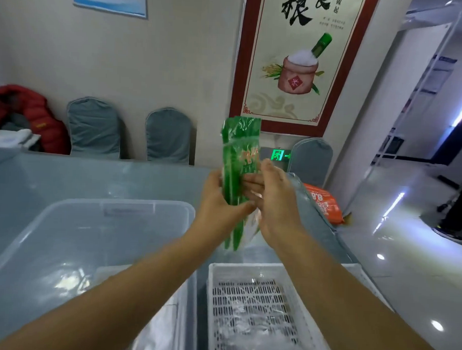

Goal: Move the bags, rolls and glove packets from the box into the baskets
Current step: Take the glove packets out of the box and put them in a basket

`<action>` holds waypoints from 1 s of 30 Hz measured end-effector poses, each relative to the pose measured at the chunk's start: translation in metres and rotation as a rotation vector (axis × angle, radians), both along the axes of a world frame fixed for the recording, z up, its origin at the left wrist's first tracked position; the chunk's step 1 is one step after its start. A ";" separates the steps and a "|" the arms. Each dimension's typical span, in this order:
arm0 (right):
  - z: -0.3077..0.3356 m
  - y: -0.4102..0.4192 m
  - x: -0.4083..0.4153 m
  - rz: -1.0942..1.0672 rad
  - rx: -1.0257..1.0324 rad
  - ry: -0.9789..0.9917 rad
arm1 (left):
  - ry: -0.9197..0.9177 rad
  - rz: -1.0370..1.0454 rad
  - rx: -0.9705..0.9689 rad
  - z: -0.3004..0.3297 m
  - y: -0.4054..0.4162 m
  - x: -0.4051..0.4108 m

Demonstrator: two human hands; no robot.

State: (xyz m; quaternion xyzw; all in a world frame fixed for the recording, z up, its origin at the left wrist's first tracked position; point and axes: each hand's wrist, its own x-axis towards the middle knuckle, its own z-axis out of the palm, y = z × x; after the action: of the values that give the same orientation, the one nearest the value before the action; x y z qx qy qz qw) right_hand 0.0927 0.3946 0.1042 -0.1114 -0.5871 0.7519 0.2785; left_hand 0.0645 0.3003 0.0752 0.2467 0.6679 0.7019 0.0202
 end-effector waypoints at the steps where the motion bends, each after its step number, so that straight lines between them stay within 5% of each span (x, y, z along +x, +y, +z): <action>1: -0.002 0.012 0.002 0.022 0.036 -0.015 | -0.030 0.039 0.046 -0.002 0.015 -0.001; 4: -0.010 0.049 0.005 0.074 0.242 -0.076 | -0.104 0.103 0.129 -0.013 0.056 -0.004; 10: -0.051 0.141 0.004 -0.235 0.670 -0.209 | -0.350 0.259 0.163 -0.038 0.100 -0.018; 15: -0.094 0.182 -0.008 0.248 0.335 -0.554 | -0.606 0.266 0.316 -0.056 0.116 -0.026; 21: -0.123 0.211 -0.019 0.425 0.595 -0.654 | -0.873 0.318 0.311 -0.119 0.123 -0.011; 24: -0.136 0.217 -0.028 0.471 0.848 -0.595 | -0.820 0.465 0.117 -0.152 0.113 0.002; 30: -0.172 0.219 -0.049 0.783 1.274 -0.625 | -0.414 0.851 -0.352 -0.195 0.094 0.027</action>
State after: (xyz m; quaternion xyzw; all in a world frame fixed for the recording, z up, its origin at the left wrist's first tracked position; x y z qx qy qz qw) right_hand 0.0435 0.6139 -0.0679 0.0773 -0.9497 0.2500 -0.1719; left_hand 0.0917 0.3941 -0.1195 -0.1988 0.7994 0.5591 -0.0943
